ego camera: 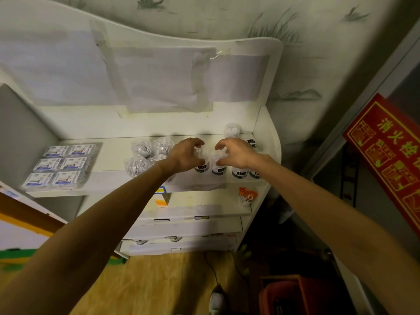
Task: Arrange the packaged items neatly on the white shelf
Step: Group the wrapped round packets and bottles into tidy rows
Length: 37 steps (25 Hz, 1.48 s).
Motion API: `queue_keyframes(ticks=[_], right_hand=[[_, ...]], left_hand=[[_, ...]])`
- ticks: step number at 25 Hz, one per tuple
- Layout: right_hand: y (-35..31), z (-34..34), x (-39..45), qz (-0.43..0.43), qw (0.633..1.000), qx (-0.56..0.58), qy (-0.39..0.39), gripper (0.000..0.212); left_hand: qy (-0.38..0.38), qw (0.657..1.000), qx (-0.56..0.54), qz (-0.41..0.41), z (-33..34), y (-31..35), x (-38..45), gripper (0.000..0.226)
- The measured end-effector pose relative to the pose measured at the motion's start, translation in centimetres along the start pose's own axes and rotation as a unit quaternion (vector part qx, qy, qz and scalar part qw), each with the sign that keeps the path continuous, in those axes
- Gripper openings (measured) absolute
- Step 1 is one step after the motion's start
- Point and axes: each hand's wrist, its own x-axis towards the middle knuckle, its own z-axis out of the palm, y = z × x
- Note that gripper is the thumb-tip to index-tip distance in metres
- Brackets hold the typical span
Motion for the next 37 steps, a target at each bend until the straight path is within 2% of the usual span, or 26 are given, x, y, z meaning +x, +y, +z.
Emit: queue_keyframes(ticks=[4, 8, 14, 20, 23, 25, 28, 37], right_hand=[[0.4, -0.9, -0.4, -0.002, 1.0, -0.005, -0.004, 0.06], [0.6, -1.0, -0.9, -0.006, 1.0, -0.012, 0.005, 0.062], [0.9, -0.2, -1.3, 0.003, 1.0, -0.008, 0.015, 0.067], [2.1, 0.1, -2.6, -0.006, 0.999, -0.038, -0.026, 0.092], [3.5, -1.0, -3.3, -0.012, 0.991, -0.112, -0.068, 0.089], [4.1, -1.4, -3.5, -0.014, 0.988, -0.133, -0.073, 0.079], [4.5, -1.1, -3.6, -0.008, 0.993, -0.105, -0.057, 0.069], [5.8, 0.4, -3.6, 0.031, 0.999, 0.024, 0.004, 0.07]], left_hand=[[-0.044, 0.998, -0.047, 0.018, 0.6, 0.1, -0.7, 0.064], [-0.041, 0.998, -0.032, 0.04, 1.1, 0.7, -1.0, 0.064], [-0.034, 0.998, -0.044, 0.029, 0.9, 0.2, -1.1, 0.063], [-0.029, 0.998, -0.025, 0.045, 1.0, 0.6, -1.3, 0.078], [-0.037, 0.996, 0.022, 0.075, 1.1, 1.6, -0.8, 0.081], [-0.061, 0.995, 0.028, 0.079, 1.7, 2.4, -0.2, 0.083], [-0.09, 0.992, 0.05, 0.076, 3.3, 2.6, 0.5, 0.077], [-0.08, 0.994, 0.051, 0.059, 4.3, 2.6, 0.2, 0.071]])
